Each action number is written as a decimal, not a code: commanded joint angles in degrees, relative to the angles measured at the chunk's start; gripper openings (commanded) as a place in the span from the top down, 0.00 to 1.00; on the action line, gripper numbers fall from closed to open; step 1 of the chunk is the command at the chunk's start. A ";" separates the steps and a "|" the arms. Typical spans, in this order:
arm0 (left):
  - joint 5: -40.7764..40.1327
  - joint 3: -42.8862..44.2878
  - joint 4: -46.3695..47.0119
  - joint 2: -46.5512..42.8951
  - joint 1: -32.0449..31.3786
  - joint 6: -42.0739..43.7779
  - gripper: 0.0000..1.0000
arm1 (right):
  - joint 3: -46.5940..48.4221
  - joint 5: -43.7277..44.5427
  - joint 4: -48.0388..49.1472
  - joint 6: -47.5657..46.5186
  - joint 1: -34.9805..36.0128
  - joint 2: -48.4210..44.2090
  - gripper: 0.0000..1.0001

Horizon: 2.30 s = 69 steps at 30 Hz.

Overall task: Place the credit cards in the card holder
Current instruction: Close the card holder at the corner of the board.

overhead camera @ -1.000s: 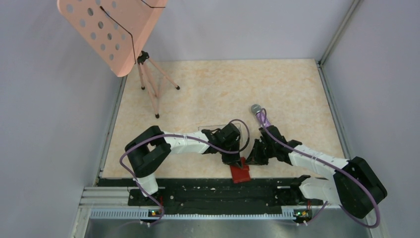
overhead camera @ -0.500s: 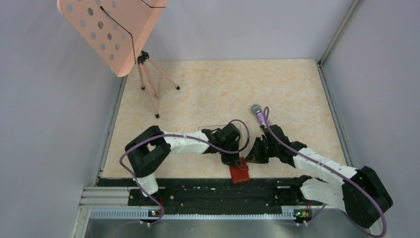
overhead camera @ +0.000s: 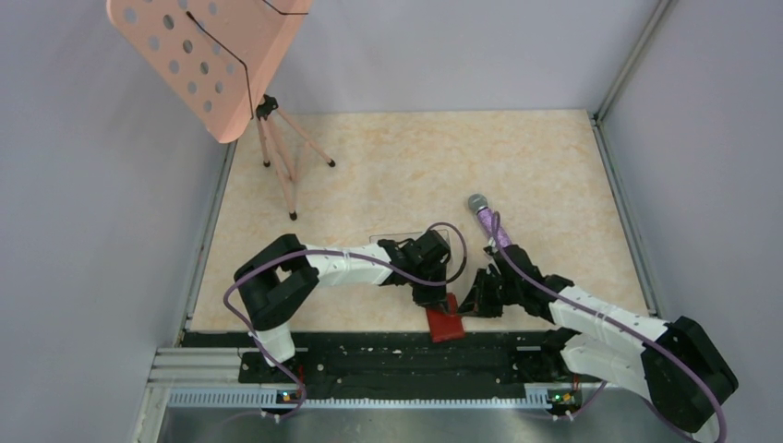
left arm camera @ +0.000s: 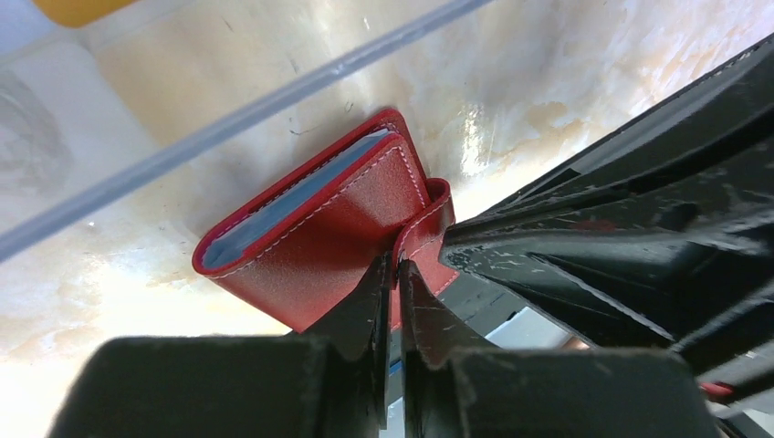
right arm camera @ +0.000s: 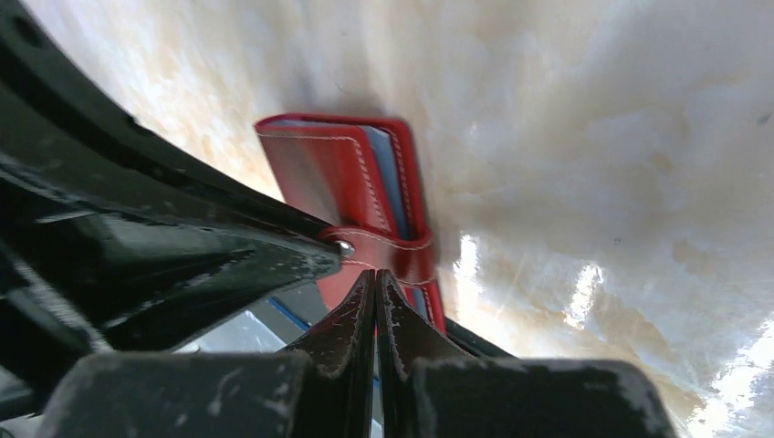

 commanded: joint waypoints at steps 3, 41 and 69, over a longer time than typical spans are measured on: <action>-2.15 1.29 -2.85 0.31 -0.33 1.82 0.90 | -0.77 -0.69 4.68 1.32 2.53 2.87 1.00; -0.70 -8.06 9.32 -6.58 -0.65 -3.10 0.68 | 2.53 2.68 0.10 0.46 4.47 7.60 1.00; -2.35 -4.70 1.38 -6.41 -0.15 -1.93 1.00 | 6.01 2.73 -1.37 -0.28 4.68 1.24 1.00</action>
